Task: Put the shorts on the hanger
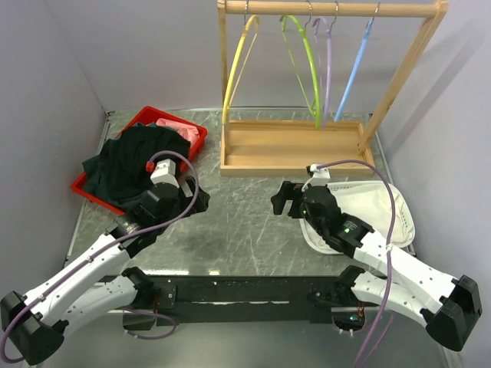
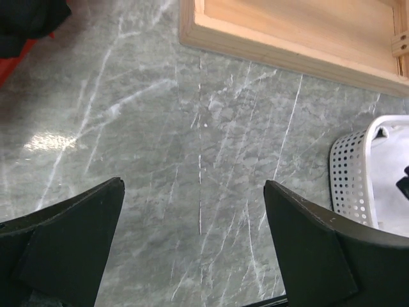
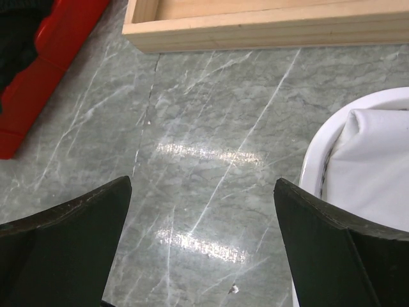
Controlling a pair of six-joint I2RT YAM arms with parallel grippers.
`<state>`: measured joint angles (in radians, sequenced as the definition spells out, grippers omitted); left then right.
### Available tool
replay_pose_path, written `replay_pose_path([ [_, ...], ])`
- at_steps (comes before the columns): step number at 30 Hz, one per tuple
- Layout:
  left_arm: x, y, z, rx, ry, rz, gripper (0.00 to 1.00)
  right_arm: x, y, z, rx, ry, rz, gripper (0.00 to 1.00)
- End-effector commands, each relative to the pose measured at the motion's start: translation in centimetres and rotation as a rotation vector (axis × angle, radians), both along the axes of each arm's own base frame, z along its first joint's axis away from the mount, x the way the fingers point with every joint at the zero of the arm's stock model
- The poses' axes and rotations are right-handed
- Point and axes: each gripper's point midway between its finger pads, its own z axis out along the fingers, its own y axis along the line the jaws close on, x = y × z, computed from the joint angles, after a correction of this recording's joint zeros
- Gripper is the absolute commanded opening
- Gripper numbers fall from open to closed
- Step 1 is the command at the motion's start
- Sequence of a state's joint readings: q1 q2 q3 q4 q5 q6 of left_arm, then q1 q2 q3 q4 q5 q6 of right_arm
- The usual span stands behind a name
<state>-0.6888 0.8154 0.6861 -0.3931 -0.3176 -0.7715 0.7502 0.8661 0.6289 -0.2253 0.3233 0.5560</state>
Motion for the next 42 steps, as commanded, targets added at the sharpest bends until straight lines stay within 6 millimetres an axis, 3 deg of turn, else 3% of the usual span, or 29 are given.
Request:
replay_pose_path([
  [1,1.0,1.0,3.6,-0.004,-0.053,0.076,0.96,0.1,0.6,2.8,0.046,-0.063,0.024,1.0],
  [11,3.7,5.4,5.4,0.089,-0.027,0.35,0.97,0.1,0.7,3.4,0.058,-0.086,0.039,1.0],
  [12,4.7,6.8,6.0,0.096,-0.03,0.398,0.96,0.1,0.8,3.6,0.068,-0.096,0.042,1.0],
  [14,5.9,7.7,6.7,0.07,-0.025,0.413,0.97,-0.1,0.9,3.2,0.072,-0.094,0.051,1.0],
  [15,7.1,9.4,7.4,0.068,-0.032,0.46,0.97,-0.1,1.0,3.1,0.076,-0.095,0.055,1.0],
  [17,8.6,10.5,8.6,0.032,-0.062,0.487,0.97,0.0,1.3,3.0,0.081,-0.094,0.06,1.0],
  [20,10.9,13.6,9.2,0.067,-0.073,0.589,0.97,0.1,1.8,2.3,0.07,-0.068,0.074,1.0],
  [22,12.7,15.7,8.5,0.097,-0.03,0.674,0.99,0.1,2.1,2.2,0.079,-0.061,0.086,1.0],
  [24,13.9,17.3,7.3,0.126,0.022,0.748,0.95,0.0,2.3,2.1,0.089,-0.057,0.094,1.0],
  [29,14.5,18.8,3.6,0.195,0.129,0.845,0.79,0.0,2.7,1.8,0.099,-0.053,0.106,1.0],
  [30,14.4,19.0,2.0,0.203,0.169,0.869,0.79,0.0,2.7,1.9,0.104,-0.059,0.106,1.0],
  [34,14.4,18.8,-0.9,0.208,0.233,0.877,0.79,-0.1,2.9,1.2,0.101,-0.046,0.115,1.0],
  [37,14.9,18.2,-0.8,0.184,0.216,0.841,0.6,-0.1,3.1,1.2,0.104,-0.042,0.119,1.0],
  [38,15.3,18.1,-0.2,0.179,0.196,0.834,0.35,-0.1,3.1,1.3,0.106,-0.046,0.121,1.0],
  [40,15.5,18.4,1.2,0.178,0.166,0.838,0.11,-0.1,3.1,1.5,0.108,-0.051,0.124,1.0],
  [41,15.5,18.6,2.4,0.187,0.153,0.845,0.01,-0.2,3.1,1.7,0.108,-0.056,0.126,1.0],
  [42,15.3,18.9,3.6,0.184,0.132,0.849,0.01,-0.1,3.0,1.8,0.107,-0.059,0.123,1.0],
])
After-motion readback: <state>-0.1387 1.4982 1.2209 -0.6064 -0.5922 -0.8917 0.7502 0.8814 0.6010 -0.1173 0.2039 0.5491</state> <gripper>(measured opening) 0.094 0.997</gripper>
